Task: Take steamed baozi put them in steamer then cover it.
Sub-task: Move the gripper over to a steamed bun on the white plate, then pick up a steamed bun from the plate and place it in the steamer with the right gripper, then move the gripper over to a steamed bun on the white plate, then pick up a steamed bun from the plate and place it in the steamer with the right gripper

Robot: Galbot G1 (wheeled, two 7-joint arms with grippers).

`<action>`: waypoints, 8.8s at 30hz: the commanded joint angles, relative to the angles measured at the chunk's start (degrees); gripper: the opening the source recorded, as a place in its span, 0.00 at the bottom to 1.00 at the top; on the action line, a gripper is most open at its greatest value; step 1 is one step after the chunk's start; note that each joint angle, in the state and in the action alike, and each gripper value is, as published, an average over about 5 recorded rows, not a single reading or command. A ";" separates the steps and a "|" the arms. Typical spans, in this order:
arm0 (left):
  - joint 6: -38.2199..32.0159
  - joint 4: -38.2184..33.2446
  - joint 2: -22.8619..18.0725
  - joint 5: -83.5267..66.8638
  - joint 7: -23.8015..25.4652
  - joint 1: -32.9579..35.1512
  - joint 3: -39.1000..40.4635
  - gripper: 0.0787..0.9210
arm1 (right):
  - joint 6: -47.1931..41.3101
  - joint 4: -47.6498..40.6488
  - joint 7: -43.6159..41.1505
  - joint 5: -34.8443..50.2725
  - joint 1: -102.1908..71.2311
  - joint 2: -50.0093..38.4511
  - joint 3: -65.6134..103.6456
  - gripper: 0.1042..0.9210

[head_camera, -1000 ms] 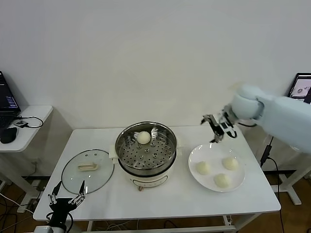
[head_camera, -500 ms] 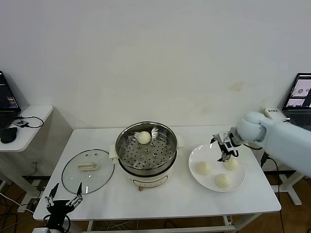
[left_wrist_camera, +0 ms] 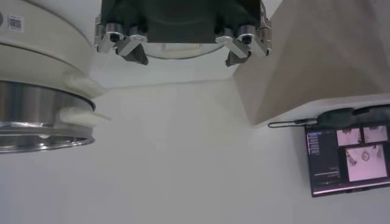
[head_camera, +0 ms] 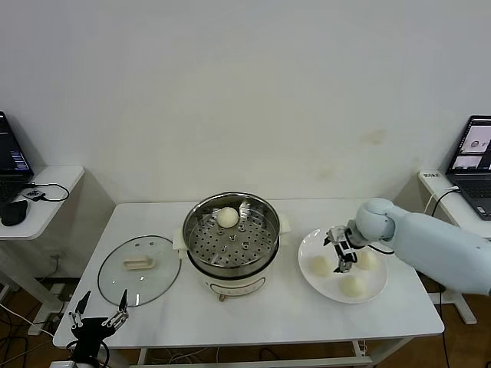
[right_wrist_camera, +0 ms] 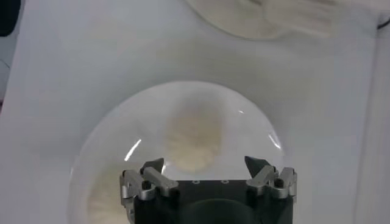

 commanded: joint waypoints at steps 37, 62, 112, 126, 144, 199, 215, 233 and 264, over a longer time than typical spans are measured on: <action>-0.02 -0.36 -0.35 0.13 -0.14 -0.07 0.12 0.88 | 0.96 -5.38 -1.11 -4.15 -4.40 4.30 4.89 0.61; 0.76 -0.73 0.67 -0.10 -0.11 -1.37 0.87 0.88 | -6.56 7.87 1.49 24.34 39.66 8.01 -14.94 0.58; 0.01 -0.68 -0.29 -0.25 -0.13 -0.53 -0.71 0.88 | -19.98 -7.77 13.55 29.42 17.80 37.14 -12.64 0.70; 0.08 -0.73 -0.11 0.02 -0.11 -1.04 0.52 0.88 | -7.90 11.68 -4.44 23.99 33.50 8.88 -16.20 0.88; -0.08 -1.40 -0.60 1.26 -0.12 0.29 1.74 0.88 | -0.16 21.27 -8.63 0.18 11.38 -22.74 -4.61 0.88; -0.02 -0.45 -1.21 1.51 0.27 0.87 0.14 0.88 | 0.40 2.43 -6.53 -6.32 -10.96 -6.05 10.13 0.66; 0.03 -0.76 -0.81 1.43 0.28 0.47 0.57 0.88 | 0.05 4.69 -8.66 2.06 12.19 -6.94 4.25 0.60; -0.36 -0.40 -0.38 1.19 0.33 0.64 -0.05 0.88 | -1.64 4.87 -2.80 16.98 31.55 13.34 -9.53 0.62; -1.40 0.58 -1.30 1.01 0.02 0.81 -1.36 0.88 | 23.33 -2.88 -0.47 4.25 22.06 30.94 -17.79 0.62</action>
